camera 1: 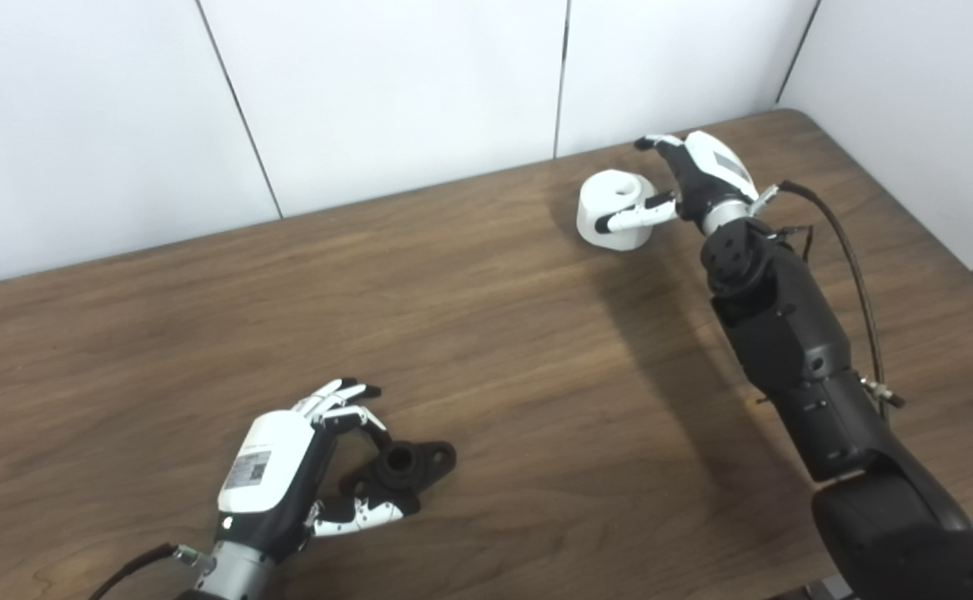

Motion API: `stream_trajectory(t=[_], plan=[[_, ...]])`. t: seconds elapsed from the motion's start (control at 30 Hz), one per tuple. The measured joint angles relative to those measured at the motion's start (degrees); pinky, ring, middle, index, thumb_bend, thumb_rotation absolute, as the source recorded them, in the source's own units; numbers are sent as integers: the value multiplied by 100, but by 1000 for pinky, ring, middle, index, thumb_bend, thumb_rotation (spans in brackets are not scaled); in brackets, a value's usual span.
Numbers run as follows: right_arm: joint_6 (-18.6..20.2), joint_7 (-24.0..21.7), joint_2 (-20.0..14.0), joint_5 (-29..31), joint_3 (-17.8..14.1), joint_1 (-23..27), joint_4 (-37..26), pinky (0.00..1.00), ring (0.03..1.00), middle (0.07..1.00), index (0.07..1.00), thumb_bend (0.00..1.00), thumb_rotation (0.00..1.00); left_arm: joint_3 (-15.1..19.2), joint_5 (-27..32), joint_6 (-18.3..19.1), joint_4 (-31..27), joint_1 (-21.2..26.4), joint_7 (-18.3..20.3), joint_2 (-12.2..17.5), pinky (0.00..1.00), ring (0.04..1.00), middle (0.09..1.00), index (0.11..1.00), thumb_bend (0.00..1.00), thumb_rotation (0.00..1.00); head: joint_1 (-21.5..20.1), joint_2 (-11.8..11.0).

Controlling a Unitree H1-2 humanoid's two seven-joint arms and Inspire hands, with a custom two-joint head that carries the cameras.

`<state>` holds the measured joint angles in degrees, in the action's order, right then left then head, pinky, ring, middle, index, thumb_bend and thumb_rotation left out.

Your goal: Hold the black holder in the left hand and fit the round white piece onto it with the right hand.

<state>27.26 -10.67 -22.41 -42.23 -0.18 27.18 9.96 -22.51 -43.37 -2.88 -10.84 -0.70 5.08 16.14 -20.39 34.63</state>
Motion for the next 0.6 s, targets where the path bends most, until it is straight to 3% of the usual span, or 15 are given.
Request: stream_trajectory(t=[0.4,0.6], plan=[[0,-144,-89,-128,221,1,56,1000,998,919,792,878,310,1,-28,2,-2,-13,-2,-24,816,902,830,489,515,57,53,0],[0,-147,-93,-176,234,1,63,1000,993,923,758,834,311,-3,-73,7,-4,-25,0,-44,841,902,832,490,515,58,62,17]])
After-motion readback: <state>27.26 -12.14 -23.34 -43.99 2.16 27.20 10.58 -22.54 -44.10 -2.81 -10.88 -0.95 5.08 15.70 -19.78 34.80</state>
